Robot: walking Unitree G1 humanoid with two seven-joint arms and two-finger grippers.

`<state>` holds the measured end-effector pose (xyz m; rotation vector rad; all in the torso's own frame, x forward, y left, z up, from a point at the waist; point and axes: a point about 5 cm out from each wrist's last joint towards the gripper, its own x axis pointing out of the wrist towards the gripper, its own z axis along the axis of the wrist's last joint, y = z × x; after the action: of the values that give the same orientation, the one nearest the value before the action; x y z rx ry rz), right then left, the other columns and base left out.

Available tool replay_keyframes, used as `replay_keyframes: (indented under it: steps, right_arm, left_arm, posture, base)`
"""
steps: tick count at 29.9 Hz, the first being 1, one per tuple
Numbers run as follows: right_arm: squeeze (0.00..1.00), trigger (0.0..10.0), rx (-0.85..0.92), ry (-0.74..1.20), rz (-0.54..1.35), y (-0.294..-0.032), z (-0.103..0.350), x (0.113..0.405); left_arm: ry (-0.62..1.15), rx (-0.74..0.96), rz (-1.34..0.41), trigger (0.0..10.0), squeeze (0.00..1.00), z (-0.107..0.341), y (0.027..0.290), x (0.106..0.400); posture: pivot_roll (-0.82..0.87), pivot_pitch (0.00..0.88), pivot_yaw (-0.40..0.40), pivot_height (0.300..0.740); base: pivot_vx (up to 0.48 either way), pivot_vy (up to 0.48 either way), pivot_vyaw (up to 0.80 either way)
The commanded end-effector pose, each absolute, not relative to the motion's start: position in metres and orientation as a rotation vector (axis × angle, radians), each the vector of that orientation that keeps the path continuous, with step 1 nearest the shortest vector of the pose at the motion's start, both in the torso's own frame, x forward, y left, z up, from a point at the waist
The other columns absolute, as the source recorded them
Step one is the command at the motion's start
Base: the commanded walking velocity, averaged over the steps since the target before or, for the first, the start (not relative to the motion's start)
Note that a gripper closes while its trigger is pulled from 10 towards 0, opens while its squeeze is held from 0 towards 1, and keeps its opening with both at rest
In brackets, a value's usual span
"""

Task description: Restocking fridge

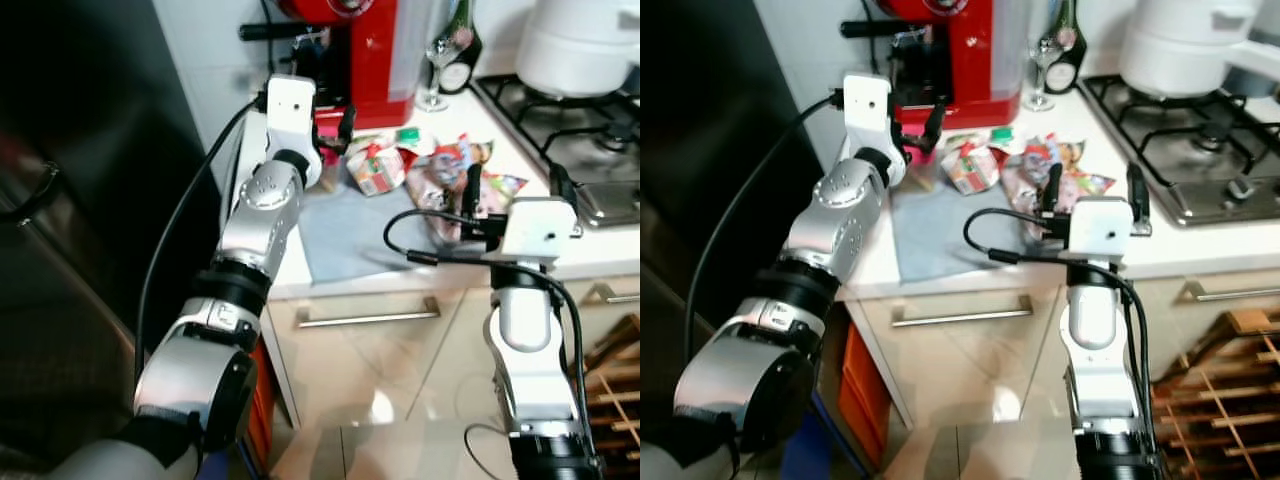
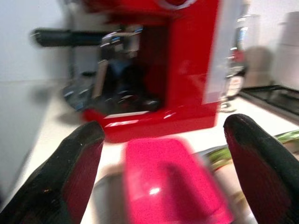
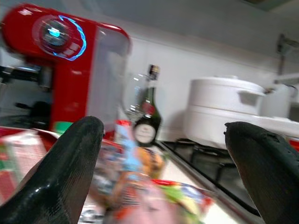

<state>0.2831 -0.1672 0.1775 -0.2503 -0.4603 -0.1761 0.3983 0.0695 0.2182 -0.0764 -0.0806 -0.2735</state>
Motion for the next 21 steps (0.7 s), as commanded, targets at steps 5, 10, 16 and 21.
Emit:
replay_keyframes:
  steps: [5, 10, 16, 21]
  right_arm:
    - [0.00, 10.0, -0.202, -0.484, -0.057, -0.154, 0.183, 0.274]
    - [0.00, 10.0, -0.206, -0.433, 0.072, -0.147, 0.170, 0.257]
    - [0.00, 10.0, -0.174, -0.406, 0.133, -0.139, 0.165, 0.257]
    - [0.00, 10.0, -0.138, -0.364, 0.245, -0.136, 0.164, 0.253]
  left_arm:
    - [-0.024, -0.114, -0.293, 10.0, 0.00, 0.221, 0.058, 0.402]
    - [0.005, -0.167, -0.346, 10.0, 0.00, 0.221, 0.045, 0.401]
    - [0.021, -0.128, -0.318, 10.0, 0.00, 0.220, 0.042, 0.404]
    - [0.033, -0.109, -0.304, 10.0, 0.00, 0.219, 0.037, 0.406]
  posture:
    - [-0.16, 0.000, 0.082, 0.740]
    - [-0.17, 0.000, 0.083, 0.740]
    - [-0.18, 0.000, 0.087, 0.740]
    - [-0.19, 0.000, 0.090, 0.740]
  base:
    - [0.000, 0.000, 0.00]
    - [0.000, 0.000, 0.00]
    - [0.000, 0.000, 0.00]
    - [0.000, 0.000, 0.00]
